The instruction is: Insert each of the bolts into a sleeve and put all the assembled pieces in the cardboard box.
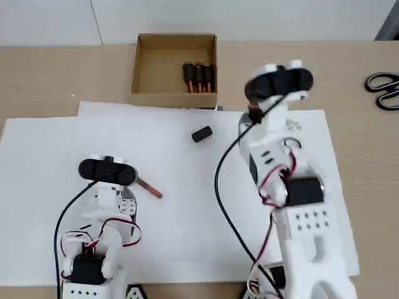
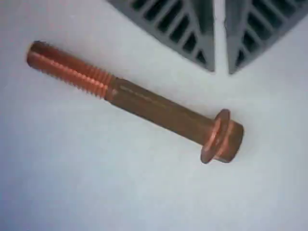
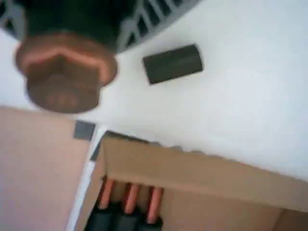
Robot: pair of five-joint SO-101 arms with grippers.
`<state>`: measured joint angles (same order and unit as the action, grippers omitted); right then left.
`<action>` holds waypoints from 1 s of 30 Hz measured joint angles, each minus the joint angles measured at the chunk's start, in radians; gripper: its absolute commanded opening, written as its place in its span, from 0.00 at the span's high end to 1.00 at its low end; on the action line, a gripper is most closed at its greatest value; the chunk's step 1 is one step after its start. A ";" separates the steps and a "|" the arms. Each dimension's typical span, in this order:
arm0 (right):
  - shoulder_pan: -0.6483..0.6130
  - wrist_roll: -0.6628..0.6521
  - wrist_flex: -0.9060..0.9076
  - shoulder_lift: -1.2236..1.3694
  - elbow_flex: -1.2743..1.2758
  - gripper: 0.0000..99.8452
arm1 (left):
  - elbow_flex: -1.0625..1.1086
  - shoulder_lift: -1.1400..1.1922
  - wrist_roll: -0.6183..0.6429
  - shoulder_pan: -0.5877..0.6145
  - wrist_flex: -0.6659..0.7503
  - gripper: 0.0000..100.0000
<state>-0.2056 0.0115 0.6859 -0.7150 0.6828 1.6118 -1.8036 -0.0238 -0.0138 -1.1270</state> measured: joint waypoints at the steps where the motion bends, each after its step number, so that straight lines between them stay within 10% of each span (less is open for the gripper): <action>1: 0.000 -0.034 -0.068 0.048 0.000 1.00 | 0.000 0.000 -0.005 -0.012 0.000 0.99; 10: -0.043 -0.384 -0.422 0.491 -0.198 1.00 | 0.000 0.000 -0.117 -0.123 0.000 0.99; 25: -0.121 -0.678 -0.446 1.212 -0.905 0.98 | 0.000 0.000 -0.123 -0.126 -0.028 0.99; 30: -0.130 -0.713 -0.446 1.327 -0.980 0.84 | 0.000 0.000 -0.123 -0.126 -0.029 0.99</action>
<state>-0.3360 -0.7020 0.2394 0.6122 -0.2977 1.6118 -1.8036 -0.1465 -0.1396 -1.1561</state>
